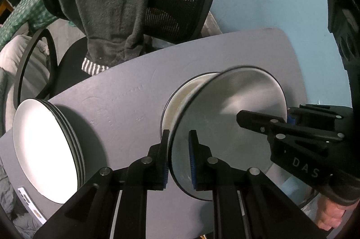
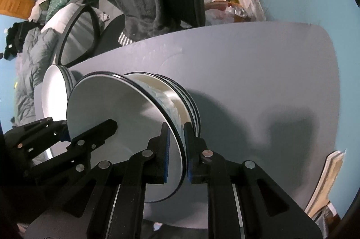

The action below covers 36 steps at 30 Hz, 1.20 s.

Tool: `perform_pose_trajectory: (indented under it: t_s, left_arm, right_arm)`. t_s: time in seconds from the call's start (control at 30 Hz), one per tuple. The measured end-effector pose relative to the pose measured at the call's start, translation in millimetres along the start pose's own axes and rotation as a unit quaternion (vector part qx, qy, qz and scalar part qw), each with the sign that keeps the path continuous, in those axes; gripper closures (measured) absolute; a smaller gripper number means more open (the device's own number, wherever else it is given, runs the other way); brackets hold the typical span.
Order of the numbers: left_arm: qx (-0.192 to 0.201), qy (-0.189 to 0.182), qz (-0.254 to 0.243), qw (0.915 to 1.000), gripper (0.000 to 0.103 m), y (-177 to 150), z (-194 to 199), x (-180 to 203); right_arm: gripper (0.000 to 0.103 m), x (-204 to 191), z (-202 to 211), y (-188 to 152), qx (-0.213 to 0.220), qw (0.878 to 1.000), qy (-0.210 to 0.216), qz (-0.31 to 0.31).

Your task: Organize plates and bowls

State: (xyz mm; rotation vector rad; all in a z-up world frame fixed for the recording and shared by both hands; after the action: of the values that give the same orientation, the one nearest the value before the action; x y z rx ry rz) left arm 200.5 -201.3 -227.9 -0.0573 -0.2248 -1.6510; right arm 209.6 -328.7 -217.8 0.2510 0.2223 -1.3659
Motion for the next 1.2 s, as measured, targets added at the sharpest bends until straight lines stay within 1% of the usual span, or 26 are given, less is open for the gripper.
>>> perform_pose_trajectory:
  t_s: [0.13,0.2,0.23,0.3,0.43,0.53,0.57,0.6,0.7,0.93,1.0,1.13,1.2]
  left_arm:
    - [0.004,0.011,-0.009,0.9999,0.088,0.4,2.6,0.3]
    - [0.013,0.034,-0.018,0.9992,0.077,1.2,5.9,-1.0]
    - [0.019,0.040,-0.024,0.9987,0.076,2.3,7.2,-1.2]
    - [0.025,0.036,-0.028,0.9986,0.076,2.8,9.5,-1.5]
    - [0.028,0.033,-0.018,0.9989,0.076,2.1,13.6,-5.8]
    - [0.032,0.030,-0.014,0.9990,0.073,-0.3,17.9,-7.1]
    - [0.033,0.029,-0.013,0.9990,0.070,-1.1,19.4,-6.9]
    - [0.034,0.029,-0.012,0.9989,0.067,-2.0,21.1,-6.8]
    - [0.039,0.029,-0.015,0.9987,0.067,-5.7,28.6,-5.0]
    - [0.051,0.007,-0.010,0.9986,0.065,-18.7,46.4,0.4]
    - [0.054,0.000,-0.008,0.9985,0.055,-23.6,50.8,1.9]
    - [0.060,-0.004,-0.010,0.9982,0.054,-33.6,58.0,5.0]
    - [0.057,-0.006,-0.008,0.9983,0.053,-38.3,58.4,5.6]
  right_arm:
    - [0.086,0.6,0.9,0.0,-0.010,1.000,0.013,-0.007]
    - [0.083,0.5,2.3,0.2,-0.013,1.000,0.018,-0.011]
    - [0.081,0.4,2.6,0.4,-0.014,1.000,0.021,-0.012]
    - [0.080,-0.8,4.3,0.8,-0.012,1.000,0.016,-0.009]
    - [0.078,-3.3,7.5,-0.3,-0.007,1.000,0.007,-0.004]
    - [0.074,-4.8,12.9,-1.4,-0.001,1.000,0.006,-0.005]
    - [0.072,-5.6,15.6,-2.0,0.003,1.000,0.005,-0.004]
    - [0.067,-6.1,18.1,-2.3,0.007,1.000,0.001,-0.001]
    - [0.053,-5.8,28.0,-2.6,0.029,0.999,-0.026,0.017]
    - [0.049,-3.0,46.5,-17.8,0.059,0.995,-0.066,0.036]
    - [0.045,-2.6,50.4,-22.5,0.064,0.994,-0.076,0.040]
    - [0.043,-1.0,57.1,-34.3,0.076,0.991,-0.099,0.042]
    - [0.043,-0.2,57.4,-40.3,0.077,0.991,-0.100,0.040]
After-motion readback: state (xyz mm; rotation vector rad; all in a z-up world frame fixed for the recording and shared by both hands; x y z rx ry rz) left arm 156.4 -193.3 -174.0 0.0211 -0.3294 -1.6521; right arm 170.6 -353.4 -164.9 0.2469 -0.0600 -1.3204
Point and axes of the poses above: each gripper's, at about its wrist camera, not at the fingertips, and z roughly against the way its jaws point, x to its right, y to its top, the point moved 7 cm from there along -z, roughly the way its jaws point, and after that the axes turned 3 degrees about x, right-handed, at the moved point
